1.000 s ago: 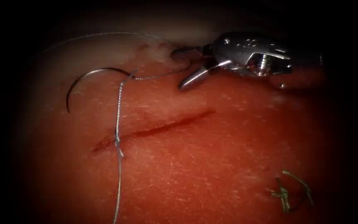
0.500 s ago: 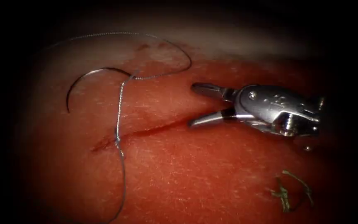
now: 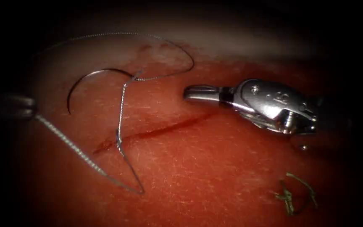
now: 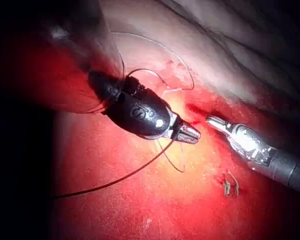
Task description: Wound Closure
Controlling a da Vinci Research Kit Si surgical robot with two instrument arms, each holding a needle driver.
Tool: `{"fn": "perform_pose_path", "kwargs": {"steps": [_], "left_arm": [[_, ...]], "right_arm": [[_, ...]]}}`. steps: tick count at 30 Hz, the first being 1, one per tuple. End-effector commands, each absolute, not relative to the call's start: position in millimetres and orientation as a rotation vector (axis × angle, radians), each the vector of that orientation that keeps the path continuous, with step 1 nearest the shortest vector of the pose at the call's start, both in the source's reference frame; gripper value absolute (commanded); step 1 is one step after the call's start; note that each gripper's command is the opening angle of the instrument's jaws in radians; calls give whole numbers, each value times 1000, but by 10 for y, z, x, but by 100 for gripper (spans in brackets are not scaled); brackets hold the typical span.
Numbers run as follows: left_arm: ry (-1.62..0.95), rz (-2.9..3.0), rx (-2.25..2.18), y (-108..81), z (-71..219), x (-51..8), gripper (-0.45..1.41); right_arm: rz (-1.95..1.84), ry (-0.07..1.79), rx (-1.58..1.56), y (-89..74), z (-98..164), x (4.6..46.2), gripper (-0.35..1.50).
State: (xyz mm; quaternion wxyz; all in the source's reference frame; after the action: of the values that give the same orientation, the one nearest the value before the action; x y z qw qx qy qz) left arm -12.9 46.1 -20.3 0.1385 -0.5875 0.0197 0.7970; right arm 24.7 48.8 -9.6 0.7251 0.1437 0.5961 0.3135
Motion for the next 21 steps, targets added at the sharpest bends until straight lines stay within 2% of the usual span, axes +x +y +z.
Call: {"fn": "perform_pose_path", "kwargs": {"steps": [1, 5, 21], "left_arm": [[57, 2304, -1696, 455, -195, -136, -35], [61, 2314, -1714, 443, -190, -154, -35], [46, 2310, -1719, 449, -181, -142, -35]], "right_arm": [[688, 1311, 320, 485, -90, 254, -1], [682, 1314, 324, 479, -92, 254, -3], [662, 1318, 346, 472, -97, 242, -8]]}}
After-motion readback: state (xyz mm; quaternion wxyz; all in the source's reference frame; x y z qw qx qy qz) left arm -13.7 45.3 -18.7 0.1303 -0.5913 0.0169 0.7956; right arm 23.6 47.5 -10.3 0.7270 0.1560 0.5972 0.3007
